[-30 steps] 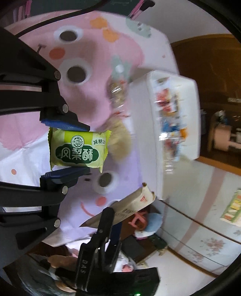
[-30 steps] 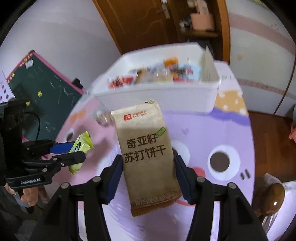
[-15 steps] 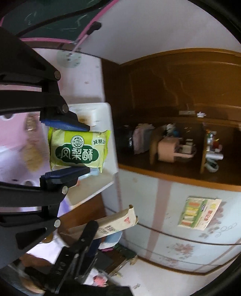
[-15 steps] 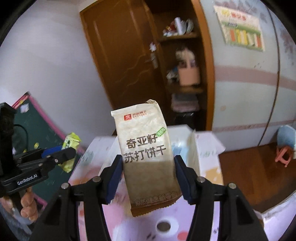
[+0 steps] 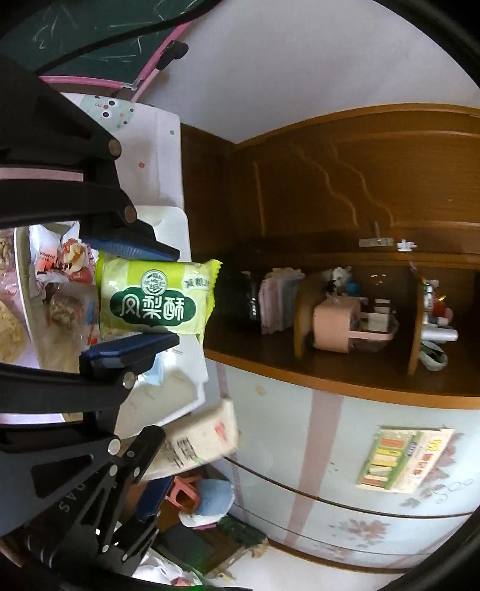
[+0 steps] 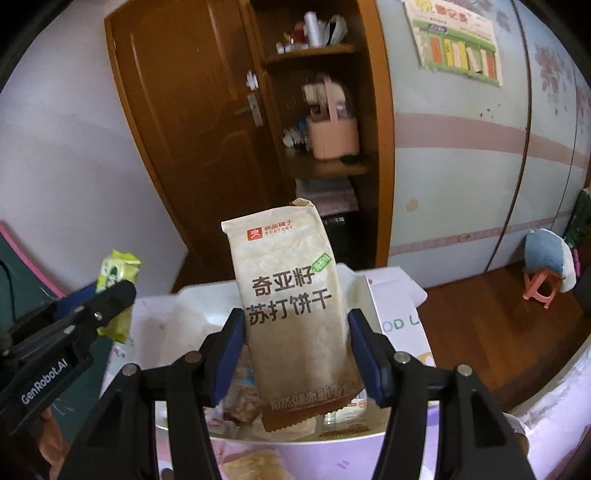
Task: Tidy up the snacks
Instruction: 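Carry both packs over the white bin and open both tools to release, then withdraw both tools from the bin toward the two clear snack bags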
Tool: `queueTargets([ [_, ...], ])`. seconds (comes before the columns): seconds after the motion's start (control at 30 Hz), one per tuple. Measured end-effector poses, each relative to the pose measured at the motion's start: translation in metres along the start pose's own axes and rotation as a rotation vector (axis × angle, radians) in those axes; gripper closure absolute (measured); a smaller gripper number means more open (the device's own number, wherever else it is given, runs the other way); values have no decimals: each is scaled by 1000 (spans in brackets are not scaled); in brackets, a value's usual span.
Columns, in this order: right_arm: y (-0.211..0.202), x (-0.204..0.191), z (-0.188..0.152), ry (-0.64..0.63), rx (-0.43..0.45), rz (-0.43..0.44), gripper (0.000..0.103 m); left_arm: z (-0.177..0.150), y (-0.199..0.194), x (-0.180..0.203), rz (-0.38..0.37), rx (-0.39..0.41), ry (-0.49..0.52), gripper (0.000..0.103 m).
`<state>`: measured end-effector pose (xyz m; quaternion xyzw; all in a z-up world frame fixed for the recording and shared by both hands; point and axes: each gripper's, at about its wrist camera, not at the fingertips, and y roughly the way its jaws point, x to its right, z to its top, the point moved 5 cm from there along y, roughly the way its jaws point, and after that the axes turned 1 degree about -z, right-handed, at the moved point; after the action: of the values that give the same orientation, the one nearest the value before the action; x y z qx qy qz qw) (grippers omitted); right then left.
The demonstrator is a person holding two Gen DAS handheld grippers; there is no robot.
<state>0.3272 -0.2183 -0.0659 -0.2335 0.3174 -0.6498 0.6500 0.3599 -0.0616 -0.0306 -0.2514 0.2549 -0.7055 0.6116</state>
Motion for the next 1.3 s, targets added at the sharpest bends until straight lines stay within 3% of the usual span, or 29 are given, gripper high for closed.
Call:
queueTargets([
  [0.07, 8, 1, -5, -5, -17, -9, 43, -4, 8, -5, 11, -11, -15, 21],
  [0.1, 10, 1, -7, -8, -21, -9, 41, -6, 8, -8, 12, -4, -27, 16],
  [0.17, 10, 2, -16, -19, -35, -19, 36, -10, 3, -14, 3, 26, -56, 15],
  [0.43, -2, 4, -39, 17, -68, 32, 35, -32, -22, -22, 20, 24, -14, 15],
  [0.7, -52, -9, -53, 13, -19, 33, 34, -55, -77, -20, 5, 52, 1, 15],
  [0.83, -79, -15, -63, 4, 4, 23, 28, -68, -110, -22, 41, 106, 1, 15],
  [0.97, -103, -22, -74, -6, 9, 24, 27, -85, -139, -26, 31, 111, -20, 15],
  [1.3, -150, -44, -102, -86, 65, 1, 23, -128, -195, -36, 25, 171, -22, 15],
])
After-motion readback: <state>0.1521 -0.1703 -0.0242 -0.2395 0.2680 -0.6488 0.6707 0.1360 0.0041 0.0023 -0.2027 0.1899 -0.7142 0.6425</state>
